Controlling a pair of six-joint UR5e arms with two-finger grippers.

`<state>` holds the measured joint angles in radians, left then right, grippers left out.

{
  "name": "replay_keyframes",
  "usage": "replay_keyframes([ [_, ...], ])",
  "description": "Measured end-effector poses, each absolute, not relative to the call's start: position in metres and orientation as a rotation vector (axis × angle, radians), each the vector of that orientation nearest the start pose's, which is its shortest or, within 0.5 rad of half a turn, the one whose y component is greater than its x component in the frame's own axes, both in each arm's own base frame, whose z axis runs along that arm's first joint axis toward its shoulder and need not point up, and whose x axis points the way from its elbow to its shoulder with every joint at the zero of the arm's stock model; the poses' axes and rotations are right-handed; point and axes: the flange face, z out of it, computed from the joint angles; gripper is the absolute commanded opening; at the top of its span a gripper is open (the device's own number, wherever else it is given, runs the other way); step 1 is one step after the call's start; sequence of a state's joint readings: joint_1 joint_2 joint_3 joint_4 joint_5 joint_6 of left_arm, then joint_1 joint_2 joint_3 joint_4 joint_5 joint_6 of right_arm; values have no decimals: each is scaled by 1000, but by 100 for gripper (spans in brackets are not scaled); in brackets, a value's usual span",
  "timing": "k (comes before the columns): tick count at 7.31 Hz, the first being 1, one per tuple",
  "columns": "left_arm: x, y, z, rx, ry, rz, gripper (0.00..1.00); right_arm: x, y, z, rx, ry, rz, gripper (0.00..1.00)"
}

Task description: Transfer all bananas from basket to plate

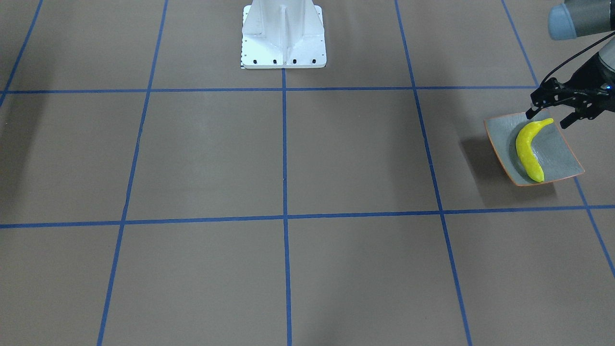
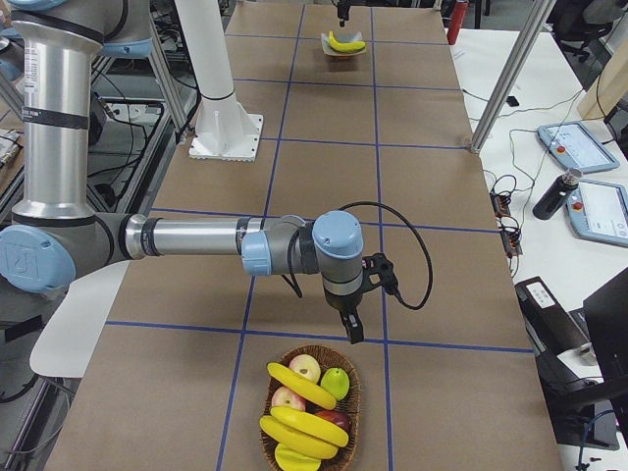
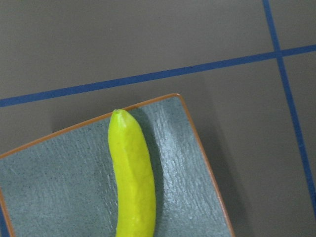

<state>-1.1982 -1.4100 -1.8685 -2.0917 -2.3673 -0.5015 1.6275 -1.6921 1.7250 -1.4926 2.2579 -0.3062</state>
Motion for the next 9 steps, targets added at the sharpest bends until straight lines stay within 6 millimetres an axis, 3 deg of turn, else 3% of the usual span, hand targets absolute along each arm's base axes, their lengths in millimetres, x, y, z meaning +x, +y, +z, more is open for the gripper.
replay_keyframes([
  [2,101,-436,514,258,966,148,100,112,-429,690,156,-678,-217,97],
  [6,100,-437,496,297,977,162,100,112,-393,784,103,-702,255,92],
  [7,99,-437,492,304,978,165,100,112,-388,792,89,-714,357,92],
  [9,99,-436,488,314,978,167,100,108,-387,791,71,-737,515,90],
])
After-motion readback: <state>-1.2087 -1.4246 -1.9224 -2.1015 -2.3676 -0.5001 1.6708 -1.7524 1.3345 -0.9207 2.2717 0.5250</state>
